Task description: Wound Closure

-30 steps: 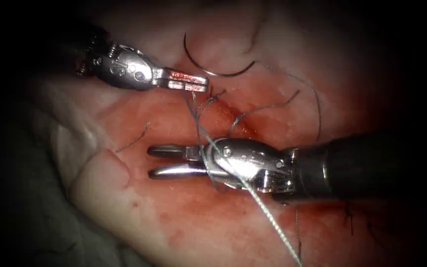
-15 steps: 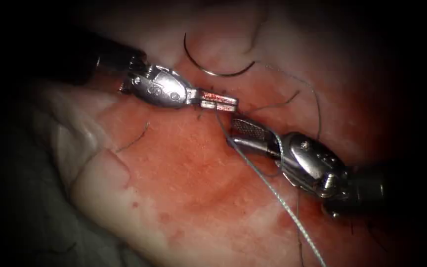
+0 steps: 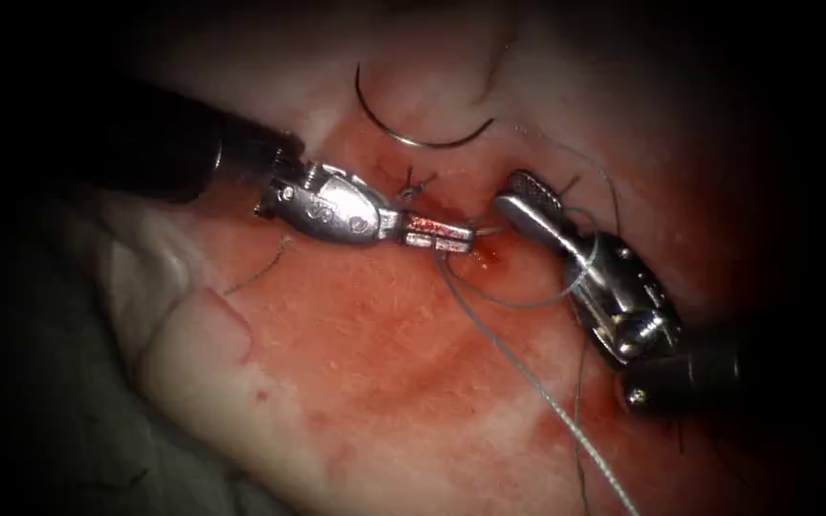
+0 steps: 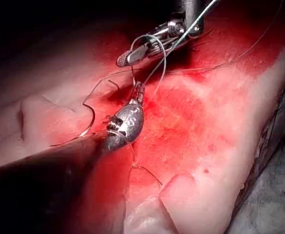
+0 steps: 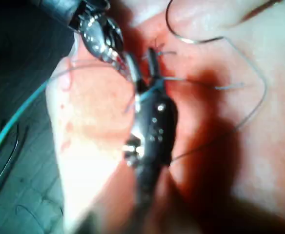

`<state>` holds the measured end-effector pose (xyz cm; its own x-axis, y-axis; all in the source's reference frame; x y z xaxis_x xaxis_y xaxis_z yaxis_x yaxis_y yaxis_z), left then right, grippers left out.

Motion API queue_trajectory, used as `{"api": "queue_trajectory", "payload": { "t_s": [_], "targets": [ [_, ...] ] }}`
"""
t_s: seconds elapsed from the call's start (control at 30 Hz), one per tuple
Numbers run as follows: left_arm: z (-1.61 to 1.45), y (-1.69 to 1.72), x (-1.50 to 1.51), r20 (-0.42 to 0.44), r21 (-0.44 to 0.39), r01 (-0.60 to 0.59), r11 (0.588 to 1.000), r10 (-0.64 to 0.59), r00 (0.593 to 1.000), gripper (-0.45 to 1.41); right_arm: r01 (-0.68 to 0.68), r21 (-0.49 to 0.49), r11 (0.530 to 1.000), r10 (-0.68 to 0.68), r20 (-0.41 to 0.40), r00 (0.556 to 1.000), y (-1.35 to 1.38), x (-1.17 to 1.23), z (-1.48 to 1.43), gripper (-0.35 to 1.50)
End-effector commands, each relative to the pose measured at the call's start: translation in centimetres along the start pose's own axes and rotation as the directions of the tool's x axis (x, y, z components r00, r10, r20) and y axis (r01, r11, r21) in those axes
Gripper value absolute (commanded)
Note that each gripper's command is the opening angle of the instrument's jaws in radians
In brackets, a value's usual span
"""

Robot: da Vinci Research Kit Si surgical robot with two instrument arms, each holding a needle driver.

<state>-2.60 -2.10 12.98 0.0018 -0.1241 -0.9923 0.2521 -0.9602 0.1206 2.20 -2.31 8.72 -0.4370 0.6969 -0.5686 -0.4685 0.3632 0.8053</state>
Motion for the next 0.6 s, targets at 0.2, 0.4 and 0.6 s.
{"api": "queue_trajectory", "payload": {
  "t_s": [0.2, 0.4, 0.6],
  "targets": [
    [0.09, 0.03, -0.04, -0.006, -0.006, 0.000, 1.000, 0.000, 1.000, -0.45, -0.119, -0.127, 0.985, 0.126, 0.050, 0.991, 0.27, -0.41, -0.11, 0.39],
    [0.09, 0.02, -0.04, -0.010, -0.010, 0.000, 1.000, 0.000, 1.000, -0.45, -0.143, -0.224, 0.964, 0.159, 0.052, 0.986, 0.45, -0.42, -0.28, 0.90],
    [0.10, 0.01, -0.05, -0.013, -0.008, 0.011, 1.000, -0.011, 1.000, -0.45, -0.177, -0.320, 0.931, 0.194, 0.022, 0.981, 0.55, -0.40, -0.36, 1.00]
  ]
}}
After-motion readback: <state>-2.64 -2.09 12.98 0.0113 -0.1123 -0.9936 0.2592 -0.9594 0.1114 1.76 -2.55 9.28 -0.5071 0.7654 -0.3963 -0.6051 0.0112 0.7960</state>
